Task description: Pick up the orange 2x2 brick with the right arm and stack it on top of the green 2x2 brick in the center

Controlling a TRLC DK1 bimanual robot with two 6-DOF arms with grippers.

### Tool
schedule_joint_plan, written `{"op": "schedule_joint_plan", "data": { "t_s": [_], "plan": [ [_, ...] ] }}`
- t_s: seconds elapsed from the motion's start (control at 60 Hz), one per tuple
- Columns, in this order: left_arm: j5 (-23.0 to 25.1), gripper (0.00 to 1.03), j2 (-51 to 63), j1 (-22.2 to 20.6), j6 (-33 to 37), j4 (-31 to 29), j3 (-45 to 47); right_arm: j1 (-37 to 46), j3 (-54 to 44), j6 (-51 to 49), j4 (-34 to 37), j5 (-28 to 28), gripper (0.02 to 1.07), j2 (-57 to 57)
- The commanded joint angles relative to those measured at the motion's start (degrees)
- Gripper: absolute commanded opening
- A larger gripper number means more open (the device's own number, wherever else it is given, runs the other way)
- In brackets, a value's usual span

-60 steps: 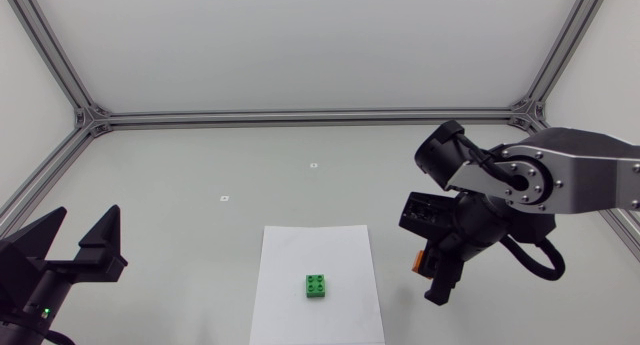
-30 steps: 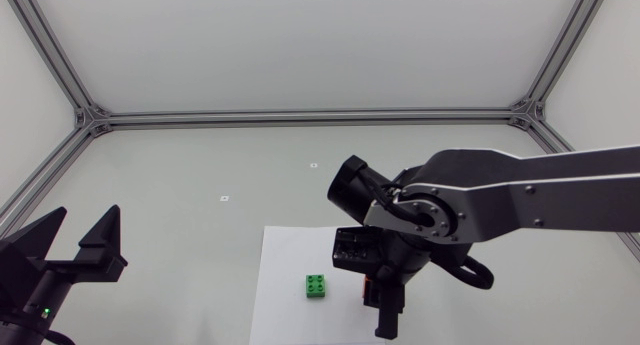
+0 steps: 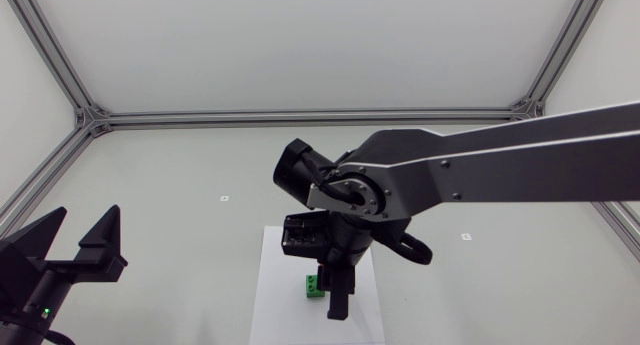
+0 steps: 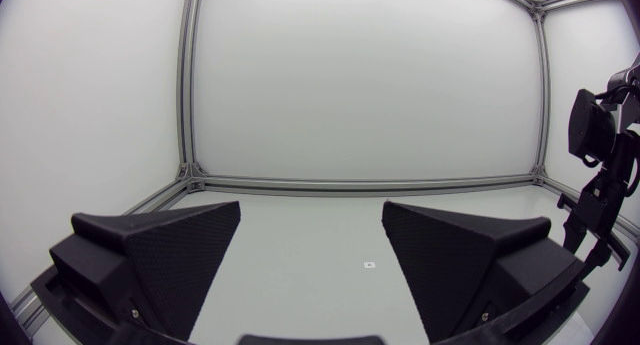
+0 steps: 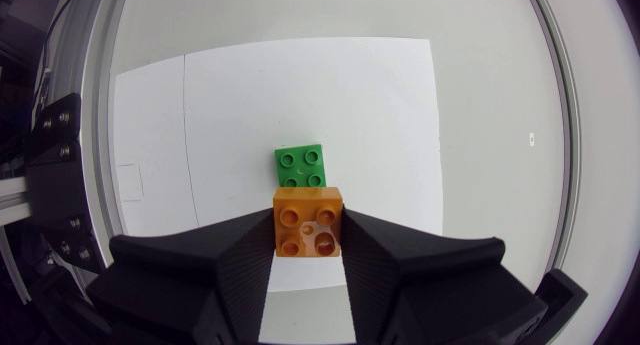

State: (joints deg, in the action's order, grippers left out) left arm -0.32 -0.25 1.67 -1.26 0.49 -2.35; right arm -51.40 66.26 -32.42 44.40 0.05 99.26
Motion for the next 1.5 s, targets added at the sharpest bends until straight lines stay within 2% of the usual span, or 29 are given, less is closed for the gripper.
{"op": "schedule_joint_plan", "data": {
  "t_s": [0.0, 0.383, 1.483],
  "plan": [
    [0.23, 0.99, -0.45, 0.09, 0.73, -0.76, 2.35, -0.55, 3.00, -2.12, 1.56, -0.23, 0.27, 2.78],
    [0.23, 0.99, -0.45, 0.09, 0.73, -0.84, 2.35, -0.55, 8.18, -4.05, 5.34, -0.49, 0.27, 8.14],
    [0.23, 0.99, -0.45, 0.09, 0.73, -0.84, 2.35, -1.87, 9.24, -4.05, 4.73, -1.02, 0.27, 11.30]
  ]
}}
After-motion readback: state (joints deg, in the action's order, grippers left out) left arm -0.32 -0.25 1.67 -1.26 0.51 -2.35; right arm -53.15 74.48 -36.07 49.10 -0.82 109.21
